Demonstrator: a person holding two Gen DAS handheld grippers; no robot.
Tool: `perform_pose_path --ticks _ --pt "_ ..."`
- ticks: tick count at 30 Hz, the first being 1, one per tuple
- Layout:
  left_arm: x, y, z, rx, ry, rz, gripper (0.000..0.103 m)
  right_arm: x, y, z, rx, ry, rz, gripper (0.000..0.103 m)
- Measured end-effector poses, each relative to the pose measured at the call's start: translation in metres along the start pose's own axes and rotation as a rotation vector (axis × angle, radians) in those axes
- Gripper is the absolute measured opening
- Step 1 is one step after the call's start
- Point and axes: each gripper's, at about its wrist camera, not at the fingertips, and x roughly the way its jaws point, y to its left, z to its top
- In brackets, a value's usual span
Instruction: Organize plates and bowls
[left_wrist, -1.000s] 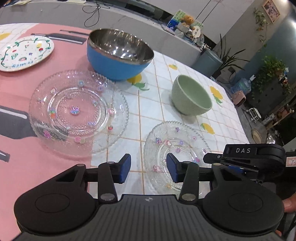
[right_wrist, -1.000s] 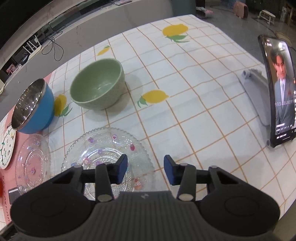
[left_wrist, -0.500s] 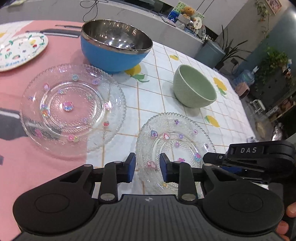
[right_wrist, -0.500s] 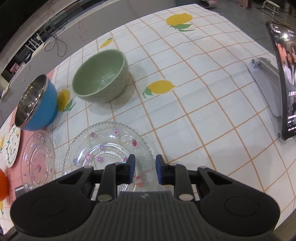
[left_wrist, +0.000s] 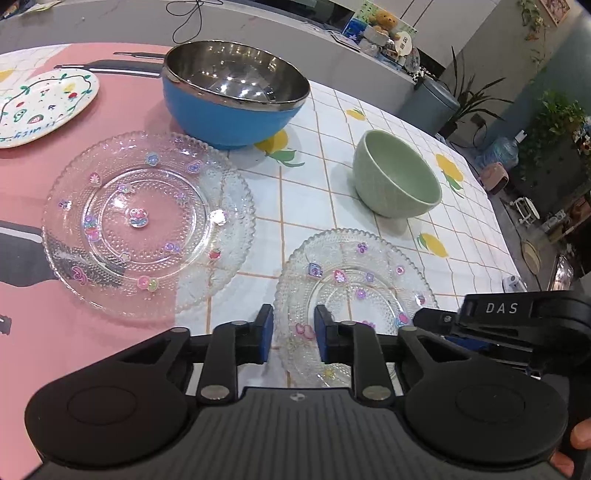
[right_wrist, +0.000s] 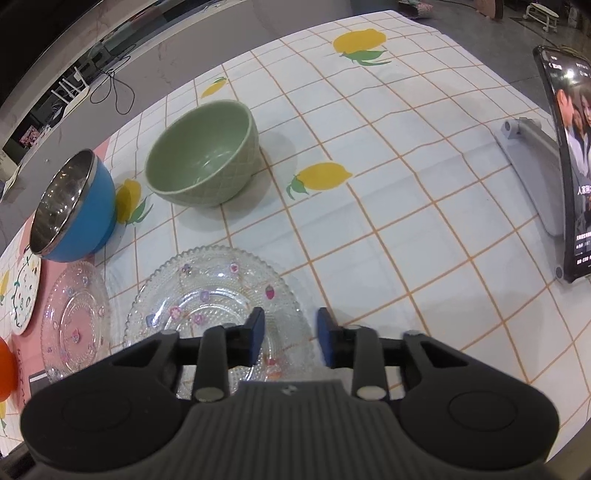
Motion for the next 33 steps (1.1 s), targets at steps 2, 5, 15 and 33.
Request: perform_pose_path --ticks 2,5,15,33 --pt "0.0 0.001 0.0 0.0 -0.003 0.005 0.016 -0.001 -0.001 0.0 0.007 -0.001 0.001 0.019" --pt "-0.004 0.005 -0.002 -0.017 -0.006 -0.004 0.015 -0.004 -0.003 -0.001 0.015 -0.014 0.007 0.015" --pt "-0.03 0.02 -0.007 -0.087 -0.037 -0.042 0.015 -0.029 0.014 -0.01 -0.063 -0.106 0.01 0.006" --pt "-0.12 0.103 -0.018 -0.185 -0.149 -0.009 0.014 -0.06 0.084 -0.087 -0.14 -0.115 0.193 0.004"
